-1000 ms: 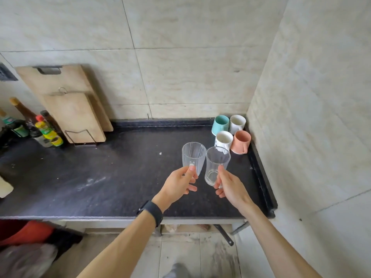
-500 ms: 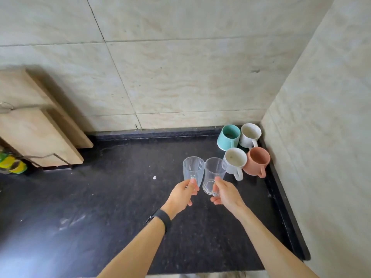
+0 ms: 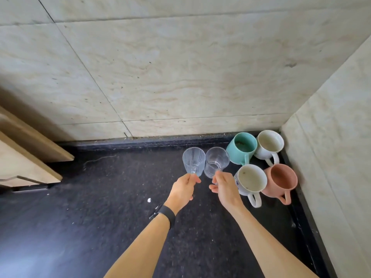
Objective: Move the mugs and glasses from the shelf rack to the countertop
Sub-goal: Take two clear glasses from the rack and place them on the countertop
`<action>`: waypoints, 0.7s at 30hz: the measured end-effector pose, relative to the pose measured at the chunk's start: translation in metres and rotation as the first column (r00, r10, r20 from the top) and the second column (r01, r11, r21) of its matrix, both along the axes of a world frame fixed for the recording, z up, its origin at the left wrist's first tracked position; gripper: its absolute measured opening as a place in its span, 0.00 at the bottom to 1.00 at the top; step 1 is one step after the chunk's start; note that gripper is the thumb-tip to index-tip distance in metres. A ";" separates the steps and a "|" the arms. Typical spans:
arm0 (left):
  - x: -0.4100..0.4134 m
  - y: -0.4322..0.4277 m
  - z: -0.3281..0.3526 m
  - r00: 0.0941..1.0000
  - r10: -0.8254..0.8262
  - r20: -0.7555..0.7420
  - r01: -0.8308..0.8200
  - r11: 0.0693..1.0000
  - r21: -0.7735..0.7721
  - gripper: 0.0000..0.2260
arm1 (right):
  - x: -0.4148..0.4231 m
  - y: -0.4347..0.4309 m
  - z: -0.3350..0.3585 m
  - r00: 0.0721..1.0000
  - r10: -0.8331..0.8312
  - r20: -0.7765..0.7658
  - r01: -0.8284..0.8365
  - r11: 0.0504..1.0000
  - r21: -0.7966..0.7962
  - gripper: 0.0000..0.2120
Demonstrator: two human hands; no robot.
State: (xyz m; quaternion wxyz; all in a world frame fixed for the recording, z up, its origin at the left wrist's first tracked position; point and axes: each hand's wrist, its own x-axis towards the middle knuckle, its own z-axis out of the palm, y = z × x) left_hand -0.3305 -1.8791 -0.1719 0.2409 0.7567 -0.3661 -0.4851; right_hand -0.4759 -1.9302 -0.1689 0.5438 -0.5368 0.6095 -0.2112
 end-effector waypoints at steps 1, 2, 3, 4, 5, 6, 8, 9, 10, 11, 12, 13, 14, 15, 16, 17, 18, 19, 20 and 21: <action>0.002 -0.007 -0.001 1.000 -0.006 0.016 0.006 1.000 -0.002 0.14 | 0.003 -0.006 -0.002 1.000 -0.006 0.022 0.007 1.000 -0.004 0.16; 0.004 -0.013 -0.002 0.999 -0.013 0.038 0.013 1.000 -0.001 0.14 | 0.006 -0.011 -0.004 0.999 -0.013 0.038 0.013 1.000 -0.008 0.16; 0.007 -0.020 -0.004 0.998 -0.021 0.059 0.021 1.000 0.001 0.15 | 0.008 -0.017 -0.006 0.998 -0.021 0.051 0.021 1.000 -0.013 0.16; 0.009 -0.026 -0.005 0.997 -0.028 0.075 0.029 1.000 -0.002 0.15 | 0.010 -0.022 -0.009 0.998 -0.030 0.062 0.031 0.999 -0.016 0.17; 0.010 -0.033 -0.007 0.996 -0.031 0.085 0.032 0.999 -0.008 0.15 | 0.012 -0.028 -0.011 0.997 -0.035 0.068 0.036 0.999 -0.014 0.18; 0.012 -0.039 -0.008 0.995 -0.029 0.090 0.030 0.999 -0.016 0.15 | 0.013 -0.035 -0.011 0.997 -0.035 0.067 0.036 0.999 -0.006 0.19; 0.012 -0.049 -0.010 0.996 -0.013 0.090 0.015 1.000 -0.021 0.15 | 0.015 -0.048 -0.012 0.998 -0.025 0.065 0.024 1.000 0.017 0.19; 0.012 -0.053 -0.011 0.996 0.000 0.086 0.002 1.000 -0.021 0.15 | 0.015 -0.054 -0.012 0.998 -0.015 0.065 0.013 1.000 0.026 0.18; 0.012 -0.056 -0.013 0.997 0.013 0.080 -0.011 1.000 -0.021 0.15 | 0.016 -0.060 -0.012 0.998 -0.003 0.061 0.001 0.999 0.032 0.18; 0.012 -0.058 -0.014 0.997 0.021 0.075 -0.019 1.000 -0.021 0.16 | 0.016 -0.064 -0.012 0.999 0.008 0.052 -0.010 0.999 0.036 0.18; 0.011 -0.061 -0.015 0.997 0.020 0.074 -0.019 1.000 -0.020 0.16 | 0.017 -0.068 -0.013 0.999 0.014 0.048 -0.016 0.999 0.037 0.19; 0.011 -0.062 -0.016 0.997 0.015 0.077 -0.013 1.000 -0.020 0.16 | 0.018 -0.071 -0.013 0.999 0.014 0.047 -0.016 0.999 0.038 0.19; 0.010 -0.064 -0.016 0.997 0.009 0.081 -0.007 1.000 -0.022 0.16 | 0.019 -0.074 -0.013 0.999 0.012 0.046 -0.013 0.999 0.037 0.19; 0.009 -0.065 -0.016 0.997 0.004 0.080 -0.002 1.000 -0.026 0.16 | 0.020 -0.076 -0.013 0.999 0.007 0.046 -0.008 0.999 0.038 0.19; 0.008 -0.066 -0.016 0.997 0.002 0.073 0.000 1.000 -0.030 0.16 | 0.021 -0.078 -0.013 0.999 0.001 0.049 -0.003 0.999 0.041 0.20; 0.008 -0.066 -0.016 0.998 -0.001 0.065 0.003 0.999 -0.034 0.16 | 0.021 -0.080 -0.014 0.999 -0.003 0.054 0.000 0.999 0.047 0.20; 0.008 -0.067 -0.016 0.998 -0.008 0.063 0.010 0.999 -0.034 0.16 | 0.022 -0.081 -0.015 0.998 -0.006 0.058 0.002 0.999 0.055 0.20; 0.008 -0.068 -0.016 0.998 -0.015 0.067 0.017 0.999 -0.028 0.16 | 0.022 -0.081 -0.016 0.998 -0.009 0.059 0.005 0.998 0.059 0.20; 0.009 -0.069 -0.016 0.997 -0.018 0.069 0.019 1.000 -0.022 0.16 | 0.022 -0.080 -0.017 0.998 -0.011 0.057 0.008 0.998 0.059 0.20; 0.009 -0.069 -0.015 0.998 -0.012 0.064 0.014 1.000 -0.020 0.16 | 0.022 -0.079 -0.018 0.999 -0.012 0.051 0.009 0.999 0.053 0.20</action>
